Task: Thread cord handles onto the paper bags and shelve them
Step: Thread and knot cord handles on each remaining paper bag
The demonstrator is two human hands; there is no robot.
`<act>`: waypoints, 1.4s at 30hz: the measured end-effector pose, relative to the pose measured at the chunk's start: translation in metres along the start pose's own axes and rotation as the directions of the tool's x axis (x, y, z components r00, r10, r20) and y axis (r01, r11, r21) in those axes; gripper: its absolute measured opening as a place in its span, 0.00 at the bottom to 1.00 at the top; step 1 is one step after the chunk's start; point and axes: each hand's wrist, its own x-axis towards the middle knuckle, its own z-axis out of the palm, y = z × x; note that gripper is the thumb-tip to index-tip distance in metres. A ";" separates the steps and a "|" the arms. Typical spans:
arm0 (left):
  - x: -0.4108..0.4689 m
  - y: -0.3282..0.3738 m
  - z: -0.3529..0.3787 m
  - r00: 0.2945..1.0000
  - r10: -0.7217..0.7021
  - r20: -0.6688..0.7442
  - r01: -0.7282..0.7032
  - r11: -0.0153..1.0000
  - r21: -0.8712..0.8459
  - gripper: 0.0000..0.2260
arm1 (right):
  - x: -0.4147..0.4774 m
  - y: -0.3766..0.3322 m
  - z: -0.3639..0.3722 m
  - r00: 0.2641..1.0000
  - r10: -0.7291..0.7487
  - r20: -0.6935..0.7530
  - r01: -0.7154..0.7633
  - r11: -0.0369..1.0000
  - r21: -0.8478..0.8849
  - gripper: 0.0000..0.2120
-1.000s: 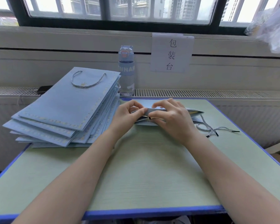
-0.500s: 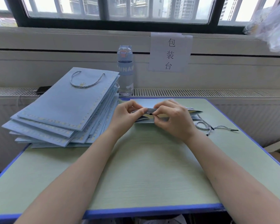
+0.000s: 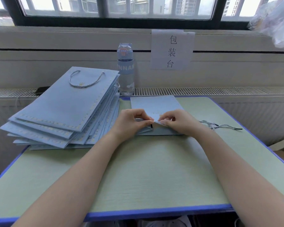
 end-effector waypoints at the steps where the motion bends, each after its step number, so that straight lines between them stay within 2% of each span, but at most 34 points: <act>1: 0.000 -0.001 0.000 1.000 -0.006 -0.007 0.006 1.000 -0.003 0.04 | 0.000 0.000 -0.003 1.000 0.012 -0.008 -0.012 1.000 0.004 0.04; 6: 0.002 -0.002 -0.001 0.999 -0.024 -0.032 0.024 1.000 -0.011 0.05 | 0.000 -0.003 -0.006 0.998 0.058 -0.021 -0.060 0.992 -0.114 0.08; 12: 0.003 -0.002 -0.003 0.998 -0.025 -0.062 0.023 0.999 -0.027 0.05 | 0.001 0.001 -0.007 0.984 0.004 -0.179 -0.025 0.993 -0.115 0.07; 16: 0.004 -0.004 -0.007 0.992 -0.007 -0.125 0.002 0.999 -0.034 0.02 | 0.000 0.017 -0.021 0.944 -0.031 -0.330 -0.018 0.989 -0.144 0.08; 22: 0.004 -0.002 -0.008 0.971 0.043 -0.236 -0.033 0.998 0.044 0.06 | -0.004 0.033 -0.036 0.829 0.078 -0.554 -0.151 0.985 -0.087 0.09; 26: 0.005 -0.005 -0.015 0.894 0.076 -0.441 -0.014 0.990 0.143 0.06 | -0.008 0.043 -0.043 0.767 0.215 -0.604 -0.260 0.966 0.013 0.09; 28: 0.006 -0.005 -0.018 0.860 0.123 -0.496 -0.018 0.977 0.210 0.07 | -0.011 0.046 -0.045 0.724 0.298 -0.622 -0.314 0.945 0.087 0.09; 32: 0.005 -0.005 -0.018 0.857 0.149 -0.493 -0.007 0.961 0.278 0.07 | -0.016 0.053 -0.055 0.578 0.414 -0.703 -0.388 0.898 0.209 0.11; 35: 0.004 -0.005 -0.016 0.869 0.194 -0.456 -0.040 0.945 0.326 0.07 | -0.023 0.058 -0.064 0.480 0.448 -0.755 -0.411 0.875 0.258 0.12; 37: 0.004 -0.005 -0.014 0.879 0.260 -0.401 -0.087 0.912 0.401 0.06 | -0.026 0.057 -0.066 0.472 0.456 -0.755 -0.422 0.868 0.260 0.12; 39: 0.004 -0.006 -0.013 0.900 0.272 -0.341 -0.103 0.892 0.440 0.06 | -0.025 0.054 -0.064 0.497 0.465 -0.733 -0.418 0.868 0.267 0.12; 42: 0.000 -0.006 -0.015 0.910 0.320 -0.263 -0.140 0.835 0.532 0.07 | -0.019 0.051 -0.062 0.612 0.546 -0.572 -0.389 0.837 0.384 0.11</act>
